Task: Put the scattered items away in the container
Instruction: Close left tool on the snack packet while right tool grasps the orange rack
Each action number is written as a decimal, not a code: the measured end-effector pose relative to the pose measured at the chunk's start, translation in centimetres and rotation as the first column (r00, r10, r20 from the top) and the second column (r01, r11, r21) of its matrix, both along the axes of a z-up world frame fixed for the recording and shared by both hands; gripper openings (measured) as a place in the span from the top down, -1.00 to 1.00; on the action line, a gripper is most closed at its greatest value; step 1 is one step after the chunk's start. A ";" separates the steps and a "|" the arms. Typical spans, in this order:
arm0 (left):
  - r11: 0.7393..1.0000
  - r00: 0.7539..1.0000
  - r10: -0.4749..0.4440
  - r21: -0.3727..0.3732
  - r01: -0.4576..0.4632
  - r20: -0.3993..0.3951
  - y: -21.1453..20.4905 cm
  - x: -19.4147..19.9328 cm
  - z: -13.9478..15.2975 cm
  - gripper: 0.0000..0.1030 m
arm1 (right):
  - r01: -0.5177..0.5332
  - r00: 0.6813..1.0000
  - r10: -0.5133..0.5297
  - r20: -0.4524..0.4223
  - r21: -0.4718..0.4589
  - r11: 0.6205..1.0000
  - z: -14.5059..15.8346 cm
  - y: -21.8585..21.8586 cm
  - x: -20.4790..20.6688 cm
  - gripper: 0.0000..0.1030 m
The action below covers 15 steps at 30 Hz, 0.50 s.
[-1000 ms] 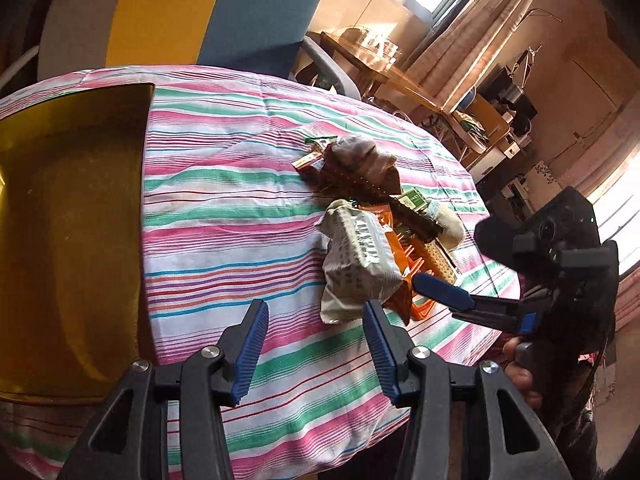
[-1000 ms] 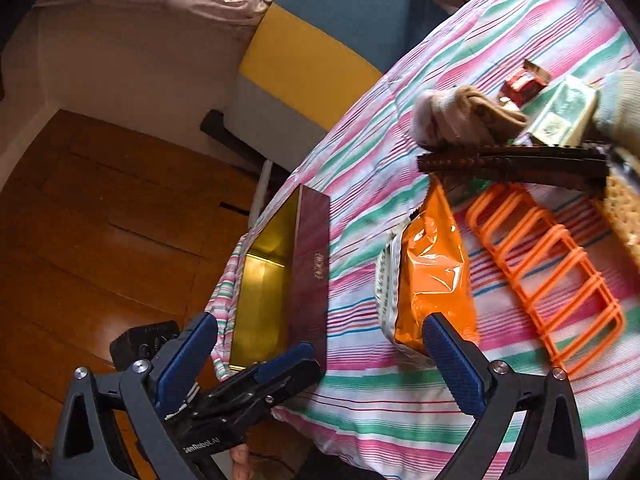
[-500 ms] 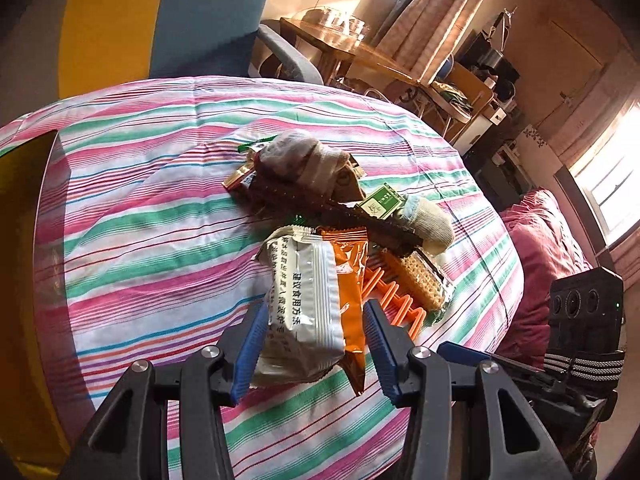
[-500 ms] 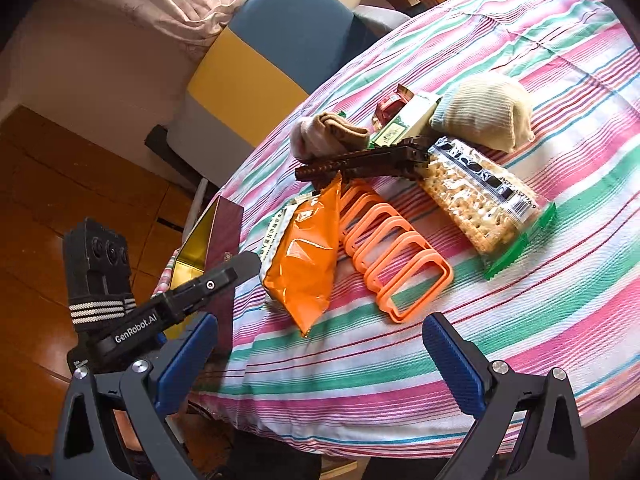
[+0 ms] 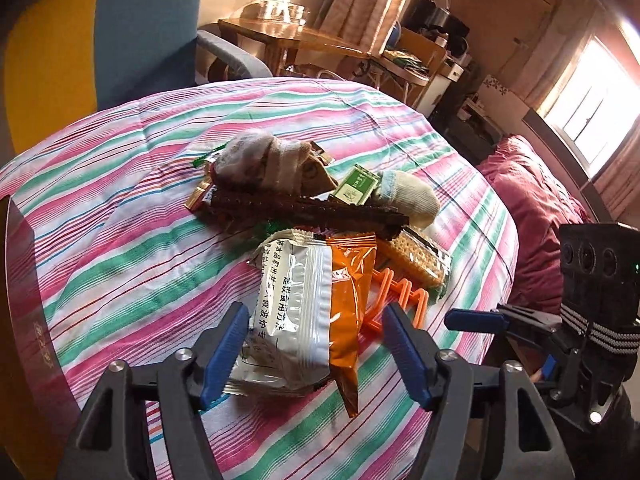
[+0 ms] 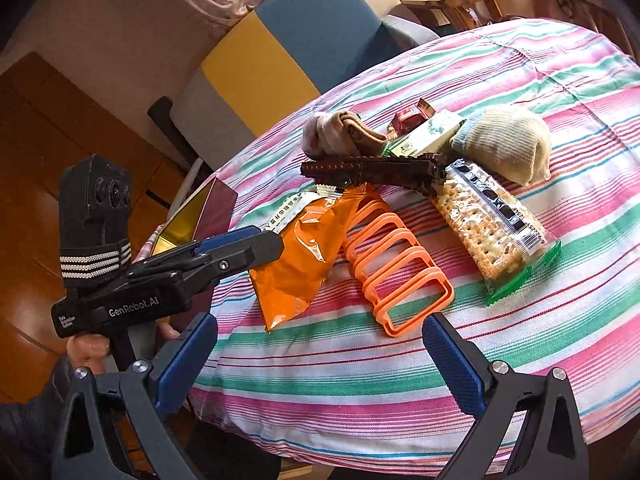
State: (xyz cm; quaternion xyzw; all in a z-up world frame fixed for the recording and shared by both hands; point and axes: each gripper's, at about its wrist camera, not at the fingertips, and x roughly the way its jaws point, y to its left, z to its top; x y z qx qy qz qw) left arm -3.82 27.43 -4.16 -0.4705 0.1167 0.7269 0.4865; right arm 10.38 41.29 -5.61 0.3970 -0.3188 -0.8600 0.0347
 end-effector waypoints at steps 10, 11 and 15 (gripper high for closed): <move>0.996 1.000 -0.009 -0.092 0.008 -0.014 1.8 -0.5 -2.0 -0.41 | -0.011 0.999 0.010 0.035 0.041 0.999 -0.4 0.1 -0.3 -1.00; 0.996 1.000 0.007 -0.090 -0.007 -0.007 1.6 -0.6 -2.2 -0.38 | -0.012 0.999 0.010 0.040 0.047 0.999 -0.5 0.1 -0.3 -1.00; 0.993 0.996 0.093 -0.069 -0.094 -0.012 0.2 -0.4 -2.1 -0.35 | -0.008 0.999 0.005 0.041 0.078 0.997 -0.3 0.1 -0.3 -1.00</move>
